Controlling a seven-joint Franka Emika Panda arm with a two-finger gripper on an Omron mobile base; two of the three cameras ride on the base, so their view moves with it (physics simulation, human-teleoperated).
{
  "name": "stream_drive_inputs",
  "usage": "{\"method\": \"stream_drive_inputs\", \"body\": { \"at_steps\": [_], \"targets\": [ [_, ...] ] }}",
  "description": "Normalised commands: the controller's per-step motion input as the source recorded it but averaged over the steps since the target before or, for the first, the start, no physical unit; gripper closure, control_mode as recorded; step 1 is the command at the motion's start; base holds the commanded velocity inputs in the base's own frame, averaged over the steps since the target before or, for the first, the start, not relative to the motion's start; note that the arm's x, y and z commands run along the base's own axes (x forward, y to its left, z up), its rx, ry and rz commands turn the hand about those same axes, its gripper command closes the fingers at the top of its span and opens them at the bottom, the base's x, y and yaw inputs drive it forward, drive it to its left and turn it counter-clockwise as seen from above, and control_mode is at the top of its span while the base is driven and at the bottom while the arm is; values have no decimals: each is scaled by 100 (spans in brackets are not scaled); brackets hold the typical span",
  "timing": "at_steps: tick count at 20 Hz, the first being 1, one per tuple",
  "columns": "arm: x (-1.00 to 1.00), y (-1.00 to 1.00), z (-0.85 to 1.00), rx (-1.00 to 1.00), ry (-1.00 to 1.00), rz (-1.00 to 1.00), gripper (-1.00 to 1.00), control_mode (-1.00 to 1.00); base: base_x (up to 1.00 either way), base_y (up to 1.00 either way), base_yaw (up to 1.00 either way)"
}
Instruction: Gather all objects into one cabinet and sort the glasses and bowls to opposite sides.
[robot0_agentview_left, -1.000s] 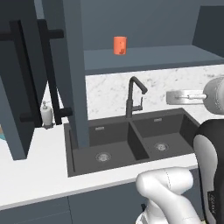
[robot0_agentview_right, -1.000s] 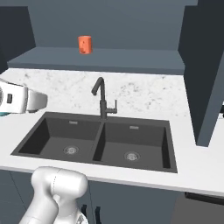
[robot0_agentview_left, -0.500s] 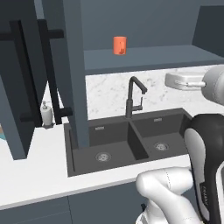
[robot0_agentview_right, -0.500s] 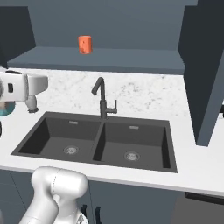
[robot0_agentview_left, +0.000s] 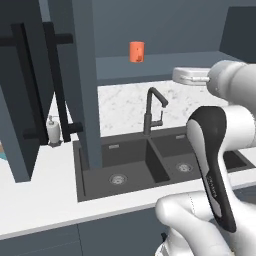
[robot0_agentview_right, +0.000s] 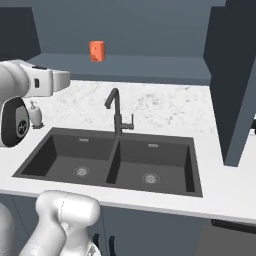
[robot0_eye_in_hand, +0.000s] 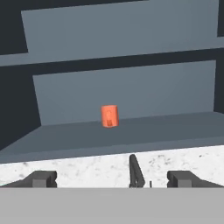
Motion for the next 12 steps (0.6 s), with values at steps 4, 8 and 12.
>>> {"method": "stream_drive_inputs", "body": {
  "at_steps": [4, 8, 12],
  "targets": [
    [52, 0, 0, 0, 0, 0, -100, -100, 0, 0, 0],
    [58, 0, 0, 0, 1, 0, -100, -100, 0, 0, 0],
    [56, 3, 0, 0, 8, 0, -100, -100, 0, 0, 0]
  ]
}}
